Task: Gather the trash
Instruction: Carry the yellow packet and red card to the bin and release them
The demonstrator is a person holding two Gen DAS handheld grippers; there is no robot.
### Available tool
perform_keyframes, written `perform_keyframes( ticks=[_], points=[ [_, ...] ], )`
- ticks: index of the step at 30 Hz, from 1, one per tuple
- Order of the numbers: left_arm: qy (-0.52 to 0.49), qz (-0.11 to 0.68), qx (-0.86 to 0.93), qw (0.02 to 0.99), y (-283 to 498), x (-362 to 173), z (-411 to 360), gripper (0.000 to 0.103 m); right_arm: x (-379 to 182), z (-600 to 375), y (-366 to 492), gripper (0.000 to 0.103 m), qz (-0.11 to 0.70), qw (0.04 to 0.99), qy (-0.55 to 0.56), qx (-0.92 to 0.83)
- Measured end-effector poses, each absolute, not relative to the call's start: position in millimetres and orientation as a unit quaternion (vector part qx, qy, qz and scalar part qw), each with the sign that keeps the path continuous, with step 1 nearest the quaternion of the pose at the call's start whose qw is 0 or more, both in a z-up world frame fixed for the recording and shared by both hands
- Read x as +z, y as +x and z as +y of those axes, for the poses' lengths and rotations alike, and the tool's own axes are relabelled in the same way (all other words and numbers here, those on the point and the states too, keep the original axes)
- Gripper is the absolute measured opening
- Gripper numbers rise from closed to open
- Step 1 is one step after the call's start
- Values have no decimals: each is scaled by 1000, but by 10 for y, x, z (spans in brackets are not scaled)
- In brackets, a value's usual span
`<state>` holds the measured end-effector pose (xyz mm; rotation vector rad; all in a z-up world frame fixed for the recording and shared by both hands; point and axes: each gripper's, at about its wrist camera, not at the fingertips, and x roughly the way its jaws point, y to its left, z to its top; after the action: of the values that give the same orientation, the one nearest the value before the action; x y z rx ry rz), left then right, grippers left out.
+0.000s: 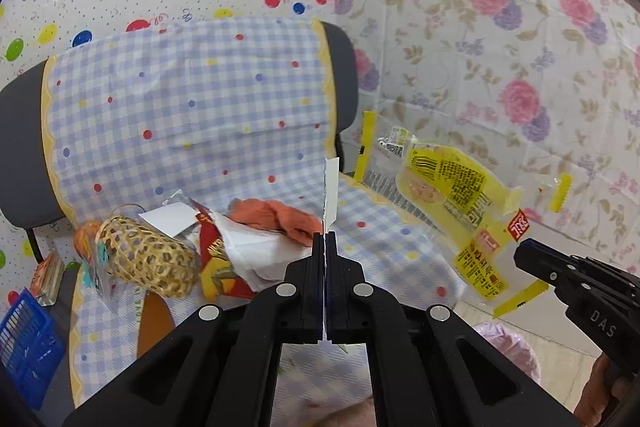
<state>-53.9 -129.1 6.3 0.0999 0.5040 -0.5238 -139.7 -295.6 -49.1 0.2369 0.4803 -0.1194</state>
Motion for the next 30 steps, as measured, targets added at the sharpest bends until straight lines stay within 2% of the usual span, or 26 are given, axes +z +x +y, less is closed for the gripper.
perform_keyframes(
  ticks=[10, 19, 30],
  points=[
    [56, 233, -340, 909, -1207, -123, -1567, 1, -678, -3179, -2114, 2, 252, 951, 120, -136],
    [84, 244, -440, 860, -1650, -371, -2119, 1, -1026, -3479, -2752, 2, 281, 922, 144, -226],
    [148, 330, -484, 797, -1781, -796, -2746, 1, -1546, -3819, -3067, 2, 331, 882, 203, -267]
  ],
)
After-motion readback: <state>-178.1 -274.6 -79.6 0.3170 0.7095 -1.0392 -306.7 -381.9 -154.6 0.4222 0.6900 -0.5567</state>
